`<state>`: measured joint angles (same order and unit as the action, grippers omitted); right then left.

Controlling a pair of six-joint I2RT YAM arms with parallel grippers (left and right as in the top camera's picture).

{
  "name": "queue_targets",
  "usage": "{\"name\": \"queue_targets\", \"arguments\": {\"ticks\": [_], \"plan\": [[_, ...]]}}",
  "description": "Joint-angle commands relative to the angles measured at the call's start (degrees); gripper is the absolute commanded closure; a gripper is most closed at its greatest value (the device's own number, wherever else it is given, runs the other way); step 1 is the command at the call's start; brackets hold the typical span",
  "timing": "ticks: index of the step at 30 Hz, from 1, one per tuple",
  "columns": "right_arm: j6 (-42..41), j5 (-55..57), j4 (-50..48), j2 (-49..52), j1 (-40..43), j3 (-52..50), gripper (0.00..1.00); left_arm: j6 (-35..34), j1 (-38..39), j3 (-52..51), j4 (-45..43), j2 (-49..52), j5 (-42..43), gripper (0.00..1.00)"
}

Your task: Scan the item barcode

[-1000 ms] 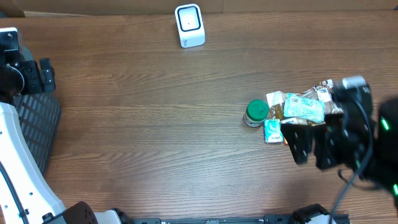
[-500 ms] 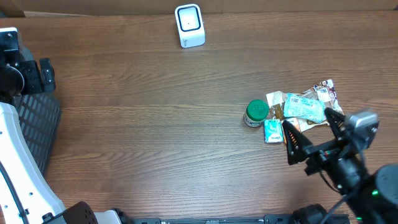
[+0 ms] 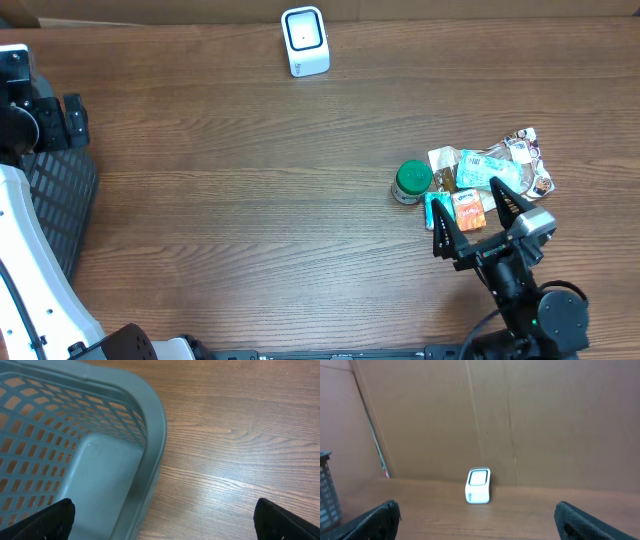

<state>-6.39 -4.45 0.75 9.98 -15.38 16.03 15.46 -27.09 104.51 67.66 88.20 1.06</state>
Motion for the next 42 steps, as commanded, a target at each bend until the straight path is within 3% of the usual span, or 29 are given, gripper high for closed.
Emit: {"name": "queue_targets", "arguments": {"ticks": [1,5,12,24,42], "plan": [[-0.22,0.57,-7.17,-2.05,0.24,-6.45,0.0,1.27,0.11,0.24,-0.17,0.31,0.04,0.0],[-0.22,0.57,-13.6,-3.63,0.24,-11.56,0.0,1.27,0.11,0.24,-0.2,0.31,0.04,0.0],[-0.24,0.57,-13.38,-9.55,0.24,-15.65,0.0,1.27,0.11,0.24,-0.2,0.31,0.04,0.0],[-0.26,0.35,3.45,-9.84,-0.15,-15.56,0.0,1.27,0.11,0.24,-0.2,0.31,0.04,0.01],[-0.26,0.79,3.74,-9.81,-0.13,-15.56,0.0,1.27,0.11,0.24,-0.2,0.31,0.04,0.0]]}}
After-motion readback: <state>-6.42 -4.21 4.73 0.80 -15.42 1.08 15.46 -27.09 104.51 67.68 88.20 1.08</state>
